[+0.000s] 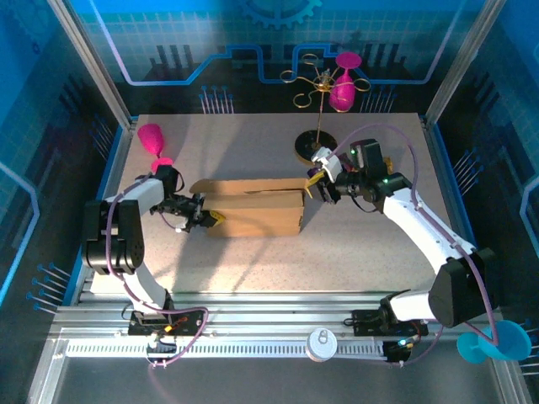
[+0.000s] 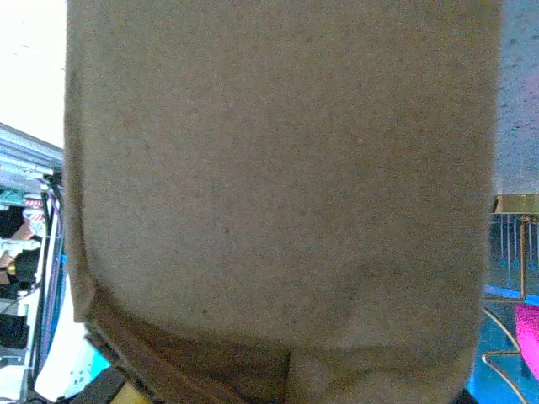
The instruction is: Fold the paper box
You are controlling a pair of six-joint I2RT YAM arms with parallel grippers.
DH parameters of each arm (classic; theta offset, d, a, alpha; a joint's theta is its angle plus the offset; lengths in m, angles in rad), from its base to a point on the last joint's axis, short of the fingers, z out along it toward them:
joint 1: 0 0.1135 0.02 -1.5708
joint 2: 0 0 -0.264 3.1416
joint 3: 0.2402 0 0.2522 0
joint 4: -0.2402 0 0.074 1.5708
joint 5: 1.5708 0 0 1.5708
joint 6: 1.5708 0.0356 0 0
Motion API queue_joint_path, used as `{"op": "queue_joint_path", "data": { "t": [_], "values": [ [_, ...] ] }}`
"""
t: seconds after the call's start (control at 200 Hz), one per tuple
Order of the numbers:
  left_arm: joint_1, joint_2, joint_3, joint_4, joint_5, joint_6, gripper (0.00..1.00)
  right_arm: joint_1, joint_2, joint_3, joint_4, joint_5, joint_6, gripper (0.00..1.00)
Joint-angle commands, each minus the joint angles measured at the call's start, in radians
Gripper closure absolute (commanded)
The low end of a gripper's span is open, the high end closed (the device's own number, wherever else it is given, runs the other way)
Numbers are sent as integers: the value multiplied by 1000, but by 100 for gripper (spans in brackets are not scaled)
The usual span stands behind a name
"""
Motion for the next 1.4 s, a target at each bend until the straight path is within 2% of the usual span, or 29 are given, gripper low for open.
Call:
{"op": "queue_joint_path", "data": {
  "t": [0.0,0.18,0.49,0.53,0.655,0.82,0.996,1.186,1.396],
  "values": [
    [13,-12,-43,1,-121,-118,100,22,13,43,-94,52,49,78],
    [13,2,-29,9,-124,-124,100,41,82,136,-163,114,60,81],
    [13,9,-18,12,-126,-130,100,47,160,245,-230,149,71,86],
    [13,9,-16,10,-125,-128,100,48,161,247,-234,150,77,84],
    [13,11,-13,2,-129,-132,100,39,154,262,-245,131,122,68],
    [15,9,-9,-11,-138,-144,100,-12,198,376,-381,30,222,65],
    [16,16,-4,-11,-158,-180,100,-34,259,431,-476,-79,213,57],
    [19,56,28,-26,-162,-179,100,-51,323,499,-525,-43,175,59],
    [22,78,43,-41,-166,-161,100,-35,377,554,-553,-9,152,73]
  ]
}}
